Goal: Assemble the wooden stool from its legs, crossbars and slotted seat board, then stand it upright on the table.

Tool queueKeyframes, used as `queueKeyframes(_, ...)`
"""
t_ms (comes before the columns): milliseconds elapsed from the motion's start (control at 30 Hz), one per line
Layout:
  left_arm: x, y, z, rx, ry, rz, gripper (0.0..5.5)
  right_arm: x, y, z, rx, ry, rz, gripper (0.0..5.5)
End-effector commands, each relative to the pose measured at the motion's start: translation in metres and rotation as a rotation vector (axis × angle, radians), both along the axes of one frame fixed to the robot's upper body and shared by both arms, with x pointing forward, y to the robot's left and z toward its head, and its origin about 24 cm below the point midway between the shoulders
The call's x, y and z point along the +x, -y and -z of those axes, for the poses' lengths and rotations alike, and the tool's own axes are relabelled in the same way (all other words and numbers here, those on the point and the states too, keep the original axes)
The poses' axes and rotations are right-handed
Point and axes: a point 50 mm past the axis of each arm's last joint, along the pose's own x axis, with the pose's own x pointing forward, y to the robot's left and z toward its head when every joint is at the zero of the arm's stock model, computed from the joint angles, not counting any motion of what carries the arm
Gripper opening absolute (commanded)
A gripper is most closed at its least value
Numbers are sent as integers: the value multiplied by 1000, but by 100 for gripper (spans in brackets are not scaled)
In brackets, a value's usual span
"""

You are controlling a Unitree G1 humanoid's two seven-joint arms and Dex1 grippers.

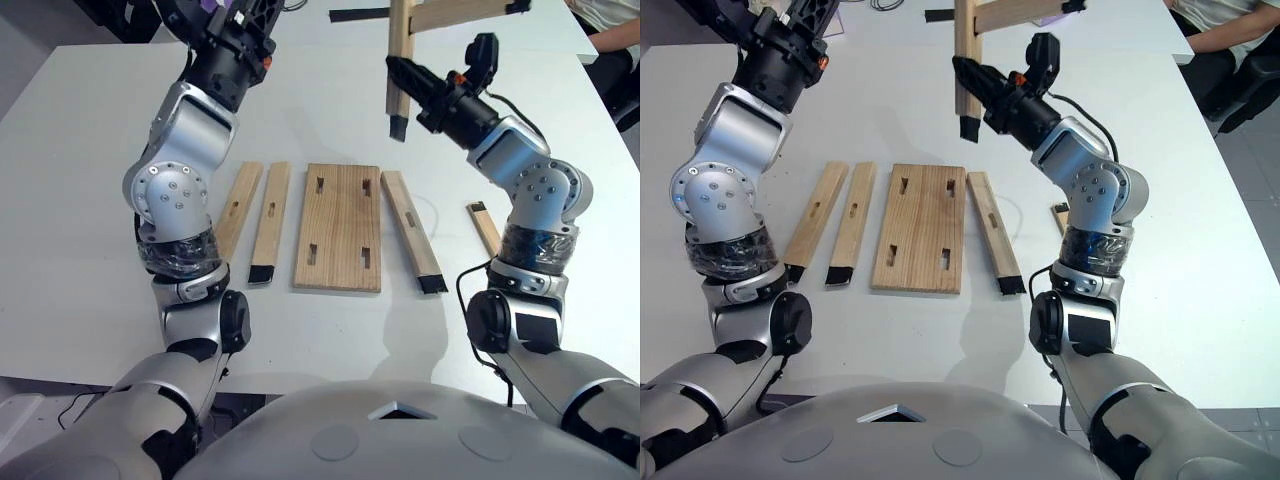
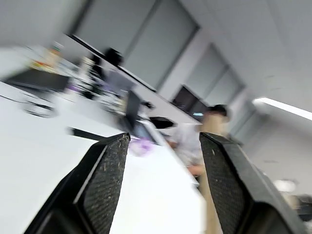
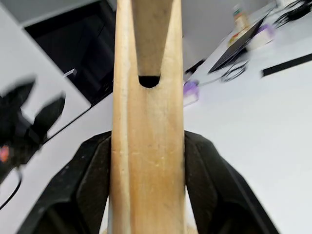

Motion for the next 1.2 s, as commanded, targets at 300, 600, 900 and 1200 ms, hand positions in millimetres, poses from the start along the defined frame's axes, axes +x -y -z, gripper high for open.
queueKeyframes(300, -18, -6, -33, -126, 180, 332, 310, -5, 16, -77, -13, 329, -335, 206)
queueKeyframes(600, -51, 3, -42, -92, 348, 486, 310, -14, 10, -119, -25, 484, -649, 206)
queueKeyframes(900, -62, 5, -43, 53, 420, 612, 373, -6, 11, -122, -159, 516, -778, 206)
queueKeyframes(1200, -58, -2, -39, 114, 421, 642, 381, -8, 16, -98, -298, 536, -875, 206)
